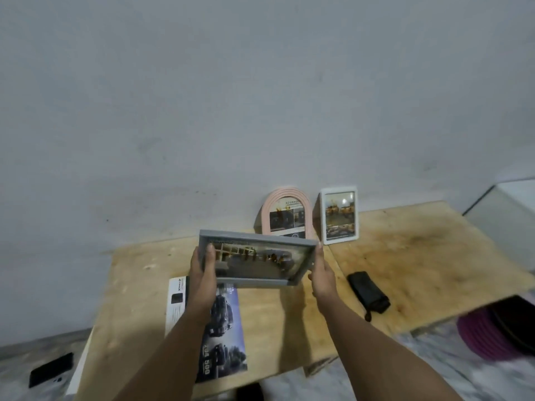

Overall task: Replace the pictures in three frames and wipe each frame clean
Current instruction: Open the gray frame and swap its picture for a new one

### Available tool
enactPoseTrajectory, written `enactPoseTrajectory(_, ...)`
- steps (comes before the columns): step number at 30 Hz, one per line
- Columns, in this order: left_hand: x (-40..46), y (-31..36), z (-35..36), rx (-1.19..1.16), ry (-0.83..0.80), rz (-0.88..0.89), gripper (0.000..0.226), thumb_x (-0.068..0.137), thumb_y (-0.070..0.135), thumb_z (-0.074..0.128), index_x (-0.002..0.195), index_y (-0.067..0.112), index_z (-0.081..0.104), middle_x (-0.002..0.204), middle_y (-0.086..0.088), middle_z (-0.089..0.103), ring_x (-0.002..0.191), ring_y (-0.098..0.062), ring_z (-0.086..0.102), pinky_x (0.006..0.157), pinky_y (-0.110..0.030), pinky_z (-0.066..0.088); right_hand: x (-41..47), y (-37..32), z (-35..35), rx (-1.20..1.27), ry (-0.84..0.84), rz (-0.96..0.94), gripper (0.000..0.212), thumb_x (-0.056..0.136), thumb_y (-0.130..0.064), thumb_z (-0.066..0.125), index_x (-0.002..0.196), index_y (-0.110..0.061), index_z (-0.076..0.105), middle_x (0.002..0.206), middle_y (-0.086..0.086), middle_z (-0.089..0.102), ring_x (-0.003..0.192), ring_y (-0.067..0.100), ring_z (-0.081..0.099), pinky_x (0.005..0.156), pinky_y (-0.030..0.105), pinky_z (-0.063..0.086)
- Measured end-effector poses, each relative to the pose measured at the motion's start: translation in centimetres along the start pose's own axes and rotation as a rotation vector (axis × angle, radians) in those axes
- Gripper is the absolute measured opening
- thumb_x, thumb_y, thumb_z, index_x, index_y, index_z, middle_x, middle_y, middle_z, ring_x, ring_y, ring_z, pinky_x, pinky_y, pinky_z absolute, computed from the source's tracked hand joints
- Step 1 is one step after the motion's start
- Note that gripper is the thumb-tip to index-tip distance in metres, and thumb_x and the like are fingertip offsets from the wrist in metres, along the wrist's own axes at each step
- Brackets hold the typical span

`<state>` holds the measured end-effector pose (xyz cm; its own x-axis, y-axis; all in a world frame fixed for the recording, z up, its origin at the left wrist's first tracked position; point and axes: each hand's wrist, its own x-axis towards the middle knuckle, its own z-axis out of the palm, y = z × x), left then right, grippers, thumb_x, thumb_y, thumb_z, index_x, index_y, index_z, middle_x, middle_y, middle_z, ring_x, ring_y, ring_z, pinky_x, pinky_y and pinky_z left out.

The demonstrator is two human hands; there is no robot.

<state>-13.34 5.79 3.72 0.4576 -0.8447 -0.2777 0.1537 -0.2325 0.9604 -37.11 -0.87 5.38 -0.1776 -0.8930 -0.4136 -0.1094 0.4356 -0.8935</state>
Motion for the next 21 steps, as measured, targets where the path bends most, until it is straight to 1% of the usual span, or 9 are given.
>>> enactPoseTrajectory(3, -2.7, -0.3, 1.6, -0.001, -0.050, 0.052, 0.093, 0.082, 0.092, 0.031, 0.157, 0.037, 0.031, 0.157, 0.010, 0.042, 0.146, -0.018, 0.038, 0.119, -0.045, 0.030, -0.4, 1.3, -3.4, 0.064, 0.031, 0.072, 0.050, 0.083, -0.089, 0.038, 0.091, -0.044, 0.059, 0.118, 0.002, 0.062, 0.117, 0.030, 0.056, 0.104, 0.052, 0.041)
enactPoseTrajectory(6, -3.8, -1.5, 2.6, 0.023, -0.063, 0.016, 0.097, 0.080, 0.094, 0.031, 0.158, 0.037, 0.031, 0.164, 0.010, 0.033, 0.152, -0.017, 0.030, 0.124, -0.048, 0.024, 0.1, 2.7, -5.9, 0.166, 0.002, 0.138, 0.052, 0.094, -0.071, 0.049, 0.124, -0.031, 0.059, 0.132, 0.002, 0.060, 0.127, 0.028, 0.054, 0.098, 0.047, 0.038)
enactPoseTrajectory(7, -3.9, -2.1, 2.9, 0.030, -0.069, 0.005, 0.088, 0.087, 0.087, 0.033, 0.159, 0.036, 0.030, 0.165, 0.009, 0.032, 0.152, -0.021, 0.030, 0.125, -0.052, 0.024, 0.6, 3.4, -6.5, 0.192, -0.014, 0.170, 0.053, 0.095, -0.067, 0.050, 0.132, -0.030, 0.056, 0.134, -0.001, 0.059, 0.126, 0.026, 0.055, 0.098, 0.049, 0.037)
enactPoseTrajectory(9, -3.7, -3.5, 3.6, 0.043, -0.073, -0.031, 0.072, 0.099, 0.071, 0.034, 0.158, 0.032, 0.032, 0.166, -0.002, 0.032, 0.149, -0.044, 0.031, 0.120, -0.068, 0.025, 1.3, 4.5, -7.6, 0.230, -0.061, 0.228, 0.046, 0.096, -0.058, 0.051, 0.129, -0.028, 0.058, 0.131, -0.003, 0.060, 0.119, 0.023, 0.056, 0.099, 0.052, 0.037)
enactPoseTrajectory(11, -4.0, -4.3, 4.3, 0.047, -0.071, -0.099, 0.091, 0.090, 0.084, 0.031, 0.153, 0.018, 0.043, 0.156, -0.027, 0.038, 0.140, -0.059, 0.030, 0.114, -0.074, 0.026, 2.1, 5.3, -8.5, 0.273, -0.089, 0.274, 0.030, 0.097, -0.044, 0.051, 0.111, -0.018, 0.060, 0.124, 0.001, 0.062, 0.115, 0.024, 0.057, 0.096, 0.052, 0.037)
enactPoseTrajectory(13, -4.6, -4.9, 4.8, -0.016, -0.072, -0.191, 0.091, 0.094, 0.079, 0.029, 0.141, 0.005, 0.055, 0.130, -0.036, 0.058, 0.130, -0.054, 0.049, 0.105, -0.062, 0.047, 3.1, 5.9, -9.4, 0.290, -0.107, 0.310, 0.019, 0.096, -0.031, 0.050, 0.101, -0.016, 0.061, 0.114, 0.008, 0.060, 0.107, 0.027, 0.059, 0.085, 0.047, 0.042)
enactPoseTrajectory(15, -4.8, -5.6, 5.1, -0.064, -0.056, -0.268, 0.079, 0.095, 0.073, 0.034, 0.125, 0.009, 0.066, 0.105, -0.018, 0.070, 0.111, -0.039, 0.065, 0.090, -0.042, 0.053, 3.9, 6.4, -10.3, 0.292, -0.130, 0.348, 0.018, 0.097, -0.021, 0.047, 0.095, -0.014, 0.063, 0.097, 0.009, 0.056, 0.088, 0.027, 0.056, 0.070, 0.039, 0.047)
enactPoseTrajectory(18, -5.3, -7.1, 5.8, -0.128, 0.022, -0.347, 0.068, 0.086, 0.081, 0.046, 0.099, 0.019, 0.070, 0.093, -0.006, 0.075, 0.090, -0.024, 0.071, 0.088, -0.038, 0.051, 5.8, 7.3, -11.3, 0.239, -0.142, 0.393, 0.023, 0.098, -0.017, 0.045, 0.105, -0.015, 0.067, 0.088, 0.009, 0.055, 0.076, 0.025, 0.052, 0.060, 0.034, 0.045)
enactPoseTrajectory(21, -5.4, -9.9, 6.6, -0.102, 0.093, -0.424, 0.081, 0.081, 0.087, 0.048, 0.104, 0.013, 0.074, 0.094, -0.011, 0.078, 0.091, -0.032, 0.073, 0.084, -0.043, 0.057, 7.9, 8.4, -12.0, 0.149, -0.197, 0.378, 0.036, 0.097, -0.019, 0.051, 0.130, -0.012, 0.065, 0.084, 0.009, 0.061, 0.068, 0.025, 0.055, 0.054, 0.034, 0.043)
